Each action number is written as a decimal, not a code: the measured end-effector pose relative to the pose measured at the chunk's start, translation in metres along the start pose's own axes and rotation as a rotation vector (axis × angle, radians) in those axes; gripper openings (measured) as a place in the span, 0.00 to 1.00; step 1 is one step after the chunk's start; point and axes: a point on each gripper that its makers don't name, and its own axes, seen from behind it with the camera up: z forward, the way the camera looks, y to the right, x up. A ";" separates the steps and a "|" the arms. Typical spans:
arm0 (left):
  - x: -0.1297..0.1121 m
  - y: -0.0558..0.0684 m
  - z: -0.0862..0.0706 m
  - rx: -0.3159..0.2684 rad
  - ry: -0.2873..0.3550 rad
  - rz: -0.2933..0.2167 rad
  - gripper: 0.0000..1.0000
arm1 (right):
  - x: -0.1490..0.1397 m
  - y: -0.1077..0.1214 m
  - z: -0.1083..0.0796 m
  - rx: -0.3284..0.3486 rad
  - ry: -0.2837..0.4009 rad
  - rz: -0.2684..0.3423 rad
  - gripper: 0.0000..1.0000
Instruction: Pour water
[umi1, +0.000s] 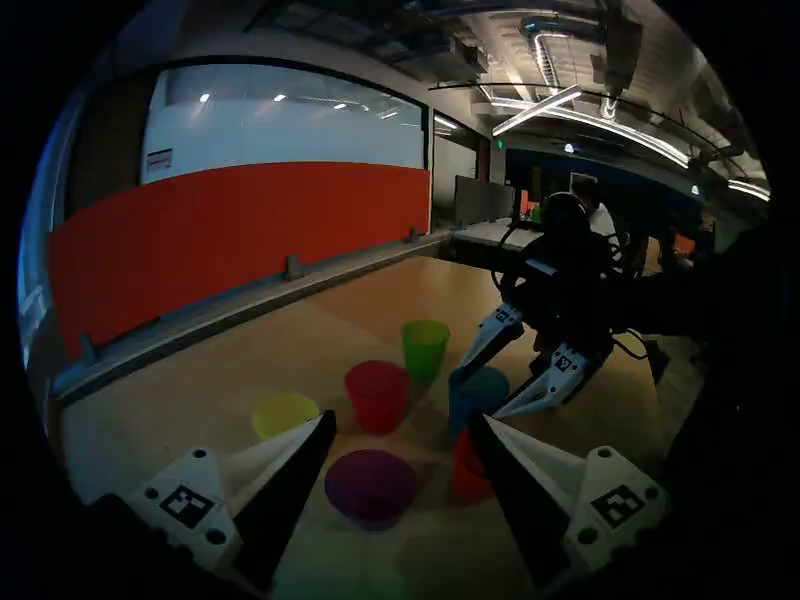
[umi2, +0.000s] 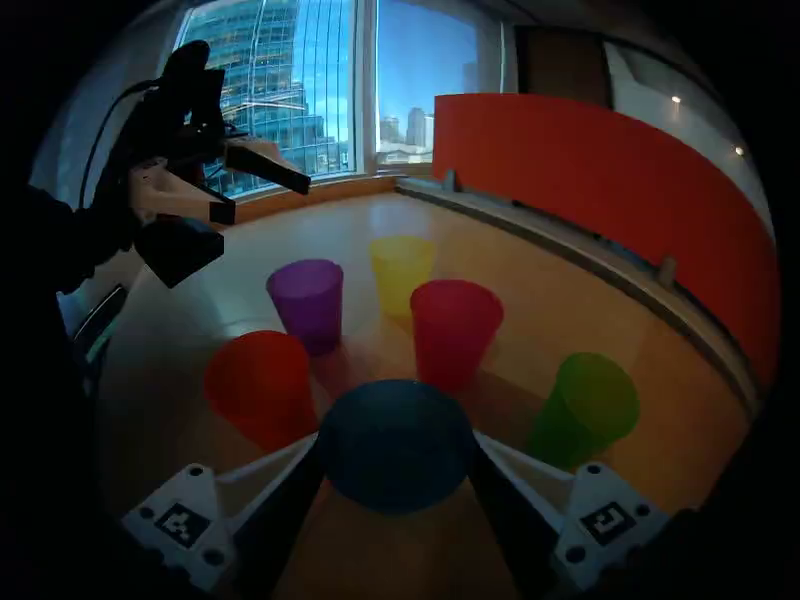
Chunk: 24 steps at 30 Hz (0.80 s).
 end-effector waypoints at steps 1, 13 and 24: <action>0.000 0.000 0.000 0.000 -0.001 0.002 0.98 | 0.000 0.000 0.000 0.000 0.000 -0.001 0.93; 0.001 0.005 0.003 -0.002 -0.009 0.010 0.98 | 0.014 0.001 -0.016 -0.005 0.039 0.001 0.92; 0.007 0.009 0.004 0.000 -0.007 0.020 0.98 | 0.052 -0.005 -0.054 -0.012 0.139 -0.016 0.92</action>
